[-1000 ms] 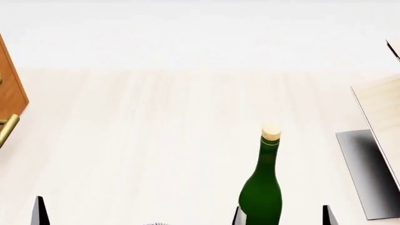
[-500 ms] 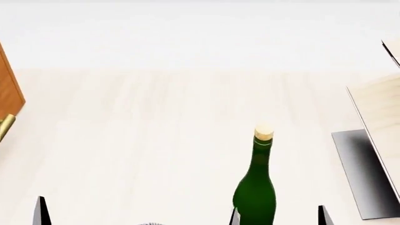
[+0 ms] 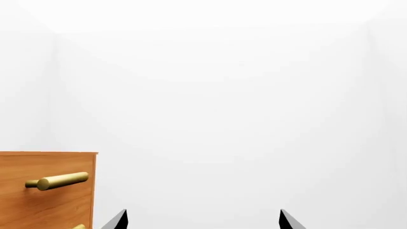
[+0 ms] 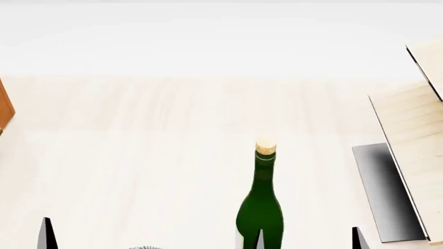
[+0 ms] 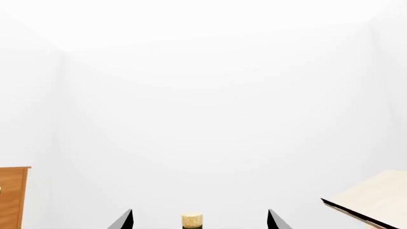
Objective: Put the wine bottle on the wine rack.
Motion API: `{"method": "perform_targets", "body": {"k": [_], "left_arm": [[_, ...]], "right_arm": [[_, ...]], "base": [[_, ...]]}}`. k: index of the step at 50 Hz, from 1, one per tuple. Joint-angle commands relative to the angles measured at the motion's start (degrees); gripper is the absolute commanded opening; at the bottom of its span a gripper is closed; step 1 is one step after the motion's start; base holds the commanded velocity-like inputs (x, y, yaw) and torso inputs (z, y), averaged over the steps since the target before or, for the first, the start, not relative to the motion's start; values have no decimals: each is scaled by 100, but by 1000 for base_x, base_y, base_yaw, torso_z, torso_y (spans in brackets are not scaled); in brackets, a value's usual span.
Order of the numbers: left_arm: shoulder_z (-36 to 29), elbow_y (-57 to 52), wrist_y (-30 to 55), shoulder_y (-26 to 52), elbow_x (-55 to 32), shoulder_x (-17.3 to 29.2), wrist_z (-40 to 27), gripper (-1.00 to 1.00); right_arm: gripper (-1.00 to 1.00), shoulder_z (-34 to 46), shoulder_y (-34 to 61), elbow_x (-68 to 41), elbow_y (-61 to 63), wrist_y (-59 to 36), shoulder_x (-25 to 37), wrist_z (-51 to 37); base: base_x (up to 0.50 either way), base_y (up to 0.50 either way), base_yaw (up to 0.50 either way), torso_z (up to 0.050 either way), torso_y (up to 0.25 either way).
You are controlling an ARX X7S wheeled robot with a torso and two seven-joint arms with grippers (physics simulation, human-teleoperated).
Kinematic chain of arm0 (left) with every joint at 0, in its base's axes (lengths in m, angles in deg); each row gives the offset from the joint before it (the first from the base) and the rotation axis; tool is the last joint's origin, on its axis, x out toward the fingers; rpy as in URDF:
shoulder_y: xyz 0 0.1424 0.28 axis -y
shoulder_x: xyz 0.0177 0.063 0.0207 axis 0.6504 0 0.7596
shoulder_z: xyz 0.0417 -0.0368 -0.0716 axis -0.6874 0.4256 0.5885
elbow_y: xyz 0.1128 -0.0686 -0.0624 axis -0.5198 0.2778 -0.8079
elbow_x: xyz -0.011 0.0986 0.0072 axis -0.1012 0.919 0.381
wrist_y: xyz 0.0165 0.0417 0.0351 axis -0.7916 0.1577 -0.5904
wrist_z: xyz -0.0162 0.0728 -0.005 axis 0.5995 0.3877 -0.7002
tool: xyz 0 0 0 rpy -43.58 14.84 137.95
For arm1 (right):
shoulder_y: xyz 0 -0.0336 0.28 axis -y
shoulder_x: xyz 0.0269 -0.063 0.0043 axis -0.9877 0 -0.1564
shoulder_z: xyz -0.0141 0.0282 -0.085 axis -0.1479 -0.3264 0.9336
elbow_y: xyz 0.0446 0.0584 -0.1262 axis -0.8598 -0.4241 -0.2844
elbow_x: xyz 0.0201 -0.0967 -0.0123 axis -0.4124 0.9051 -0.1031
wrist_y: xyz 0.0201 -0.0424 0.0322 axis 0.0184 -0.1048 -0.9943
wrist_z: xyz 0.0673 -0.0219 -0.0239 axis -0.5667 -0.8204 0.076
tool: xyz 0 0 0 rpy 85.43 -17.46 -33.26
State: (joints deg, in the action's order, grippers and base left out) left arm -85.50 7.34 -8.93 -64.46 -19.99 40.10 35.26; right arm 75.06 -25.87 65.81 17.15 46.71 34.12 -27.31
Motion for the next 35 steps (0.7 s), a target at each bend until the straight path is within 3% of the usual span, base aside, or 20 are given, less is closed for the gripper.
{"method": "perform_targets", "body": {"k": [1, 35], "left_arm": [[-26, -40, 26, -2, 7, 31, -37, 100], [-99, -104, 76, 27, -14, 122, -120, 100]], "right_arm": [[100, 14, 21, -16, -11, -13, 33, -39], [100, 61, 88, -5, 6, -96, 119, -160]], "base": [[0, -90, 0, 0, 0], [0, -89, 0, 0, 0]]}}
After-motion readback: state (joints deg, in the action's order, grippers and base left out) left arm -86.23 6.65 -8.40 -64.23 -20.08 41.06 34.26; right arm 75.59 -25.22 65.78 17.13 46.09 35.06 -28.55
